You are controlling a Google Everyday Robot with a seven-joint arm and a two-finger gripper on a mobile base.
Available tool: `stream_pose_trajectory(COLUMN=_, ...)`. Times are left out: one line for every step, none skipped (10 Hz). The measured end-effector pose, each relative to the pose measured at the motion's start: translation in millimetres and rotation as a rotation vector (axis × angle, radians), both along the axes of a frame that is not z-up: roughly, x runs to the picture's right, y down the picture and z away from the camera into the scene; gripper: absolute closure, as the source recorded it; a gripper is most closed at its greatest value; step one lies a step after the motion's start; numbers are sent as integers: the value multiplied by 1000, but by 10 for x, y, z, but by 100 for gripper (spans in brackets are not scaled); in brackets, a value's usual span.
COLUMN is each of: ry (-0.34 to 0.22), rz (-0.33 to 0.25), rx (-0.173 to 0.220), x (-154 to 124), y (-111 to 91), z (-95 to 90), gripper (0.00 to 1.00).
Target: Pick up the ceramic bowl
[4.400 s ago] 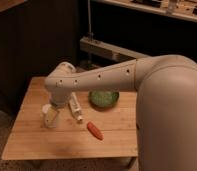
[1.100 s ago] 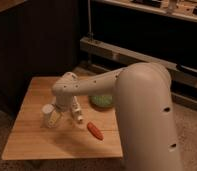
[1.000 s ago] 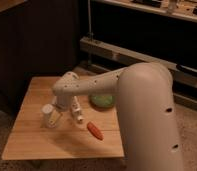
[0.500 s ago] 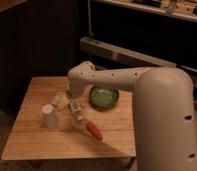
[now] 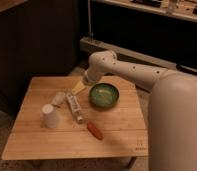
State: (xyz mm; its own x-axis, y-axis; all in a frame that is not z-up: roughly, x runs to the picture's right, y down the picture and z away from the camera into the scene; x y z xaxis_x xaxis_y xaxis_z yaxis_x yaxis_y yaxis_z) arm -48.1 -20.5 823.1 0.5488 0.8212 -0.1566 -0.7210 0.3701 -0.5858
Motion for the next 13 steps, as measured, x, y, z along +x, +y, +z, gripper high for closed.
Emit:
stream_pose_trajectory(ry=8, rz=41, rx=-2, x=216, y=-53, z=2, gripper=0)
stream_pose_trajectory(ry=11, rz=80, rx=-7, x=404, y=-64, z=30, gripper=0)
stream_pose_trajectory(ry=7, rz=148, rx=-12, x=679, y=-59, z=95, gripper=0)
stream_pose_trajectory(ry=-5, rz=211, rx=-19, x=888, y=-14, z=191, gripper=0)
stream_pose_trajectory(ry=-21, rz=273, rx=-27, x=1046, y=54, z=297, gripper=0)
stream_pose_trajectory(ry=-39, rz=332, rx=-35, x=1168, y=135, z=412, gripper=0)
stream_pose_trajectory(ry=-49, rz=375, rx=-37, x=1275, y=200, z=488, gripper=0)
stream_pose_trajectory(ry=-52, rz=423, rx=-29, x=1376, y=261, z=554, gripper=0)
stream_pose_trajectory(ry=-47, rz=449, rx=-8, x=1434, y=265, z=550, gripper=0)
stream_pose_trajectory(ry=-40, rz=465, rx=5, x=1501, y=281, z=543, gripper=0)
stream_pose_trajectory(ry=-32, rz=490, rx=9, x=1583, y=296, z=544, gripper=0)
stream_pose_trajectory(ry=-30, rz=517, rx=-4, x=1604, y=330, z=578, gripper=0)
stream_pose_trajectory(ry=-38, rz=548, rx=-24, x=1608, y=382, z=636, gripper=0)
